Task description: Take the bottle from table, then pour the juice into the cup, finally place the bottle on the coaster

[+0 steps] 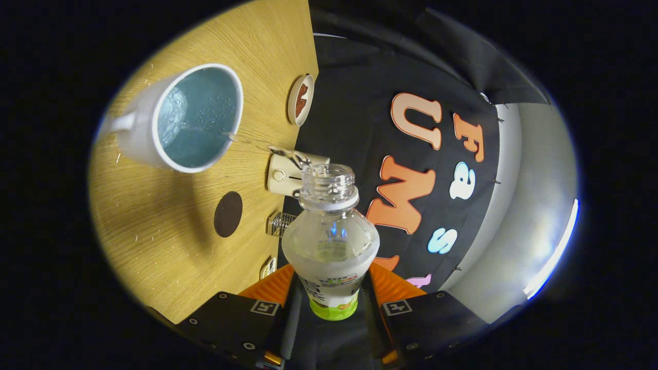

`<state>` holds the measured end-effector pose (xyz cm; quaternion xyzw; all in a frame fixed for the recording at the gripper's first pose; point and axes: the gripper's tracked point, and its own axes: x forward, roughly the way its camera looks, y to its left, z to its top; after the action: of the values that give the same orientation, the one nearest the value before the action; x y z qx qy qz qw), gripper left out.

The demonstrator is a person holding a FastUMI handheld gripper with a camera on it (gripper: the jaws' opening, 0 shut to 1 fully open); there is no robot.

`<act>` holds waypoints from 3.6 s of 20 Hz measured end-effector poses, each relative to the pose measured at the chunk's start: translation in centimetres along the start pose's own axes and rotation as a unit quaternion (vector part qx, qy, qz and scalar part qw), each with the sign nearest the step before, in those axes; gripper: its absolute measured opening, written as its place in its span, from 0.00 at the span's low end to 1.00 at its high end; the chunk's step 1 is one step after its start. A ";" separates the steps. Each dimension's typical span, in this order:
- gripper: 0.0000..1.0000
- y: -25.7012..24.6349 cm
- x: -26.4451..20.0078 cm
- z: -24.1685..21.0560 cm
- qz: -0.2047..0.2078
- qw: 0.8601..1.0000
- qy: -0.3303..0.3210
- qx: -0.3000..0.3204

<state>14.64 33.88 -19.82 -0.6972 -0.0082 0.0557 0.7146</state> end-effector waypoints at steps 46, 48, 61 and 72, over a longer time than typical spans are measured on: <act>0.58 -4.7 -0.4 2.3 -0.036 0.989 -0.039 -0.137; 0.58 -4.9 -0.4 2.5 -0.037 0.989 -0.042 -0.140; 0.58 -6.3 -1.0 3.4 -0.053 0.980 -0.055 -0.181; 0.57 -7.7 -1.1 3.7 -0.067 0.975 -0.062 -0.202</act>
<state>13.78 37.25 -11.93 -0.8205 -0.1102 0.0484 0.5589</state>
